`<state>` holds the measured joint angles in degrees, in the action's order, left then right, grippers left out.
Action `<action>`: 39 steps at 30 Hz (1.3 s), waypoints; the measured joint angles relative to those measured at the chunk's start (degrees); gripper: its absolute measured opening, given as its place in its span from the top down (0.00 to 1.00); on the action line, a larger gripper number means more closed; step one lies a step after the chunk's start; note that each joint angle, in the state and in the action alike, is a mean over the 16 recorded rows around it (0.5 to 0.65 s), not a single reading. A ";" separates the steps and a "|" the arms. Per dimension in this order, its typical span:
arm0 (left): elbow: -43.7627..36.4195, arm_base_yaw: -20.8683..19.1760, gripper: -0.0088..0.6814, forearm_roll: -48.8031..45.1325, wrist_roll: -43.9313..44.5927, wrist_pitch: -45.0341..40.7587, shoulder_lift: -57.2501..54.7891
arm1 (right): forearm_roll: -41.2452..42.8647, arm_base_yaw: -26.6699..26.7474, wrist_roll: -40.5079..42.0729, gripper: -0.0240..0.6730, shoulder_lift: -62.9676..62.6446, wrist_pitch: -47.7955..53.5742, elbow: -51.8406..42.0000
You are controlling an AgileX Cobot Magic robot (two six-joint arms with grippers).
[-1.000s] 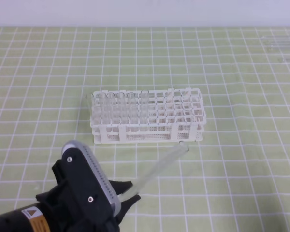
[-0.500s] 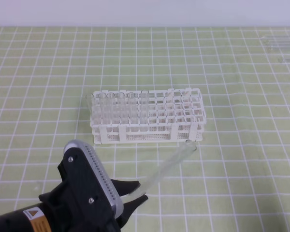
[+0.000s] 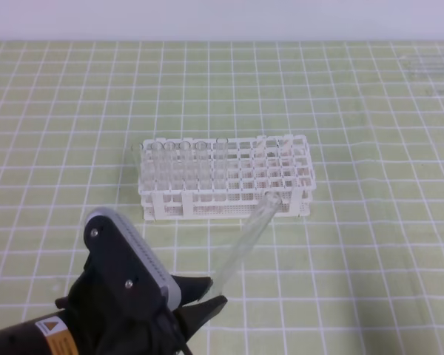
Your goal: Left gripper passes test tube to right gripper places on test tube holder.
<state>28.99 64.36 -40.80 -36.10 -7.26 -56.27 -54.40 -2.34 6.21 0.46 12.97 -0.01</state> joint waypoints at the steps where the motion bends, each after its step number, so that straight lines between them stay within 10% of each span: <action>1: 0.00 0.00 0.97 -0.03 -0.62 0.26 0.00 | -4.29 0.00 0.00 0.97 0.00 -0.48 0.00; 16: -0.02 0.00 0.97 -0.19 -2.77 3.64 -0.01 | -31.24 0.07 9.33 0.97 0.09 6.71 1.45; 39: -1.30 -0.19 0.97 -0.04 -5.49 9.43 -4.43 | -36.65 4.21 45.14 0.94 18.58 25.60 23.95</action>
<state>27.68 64.18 -40.84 -41.59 2.16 -60.70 -91.05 1.87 51.35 19.04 38.57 23.94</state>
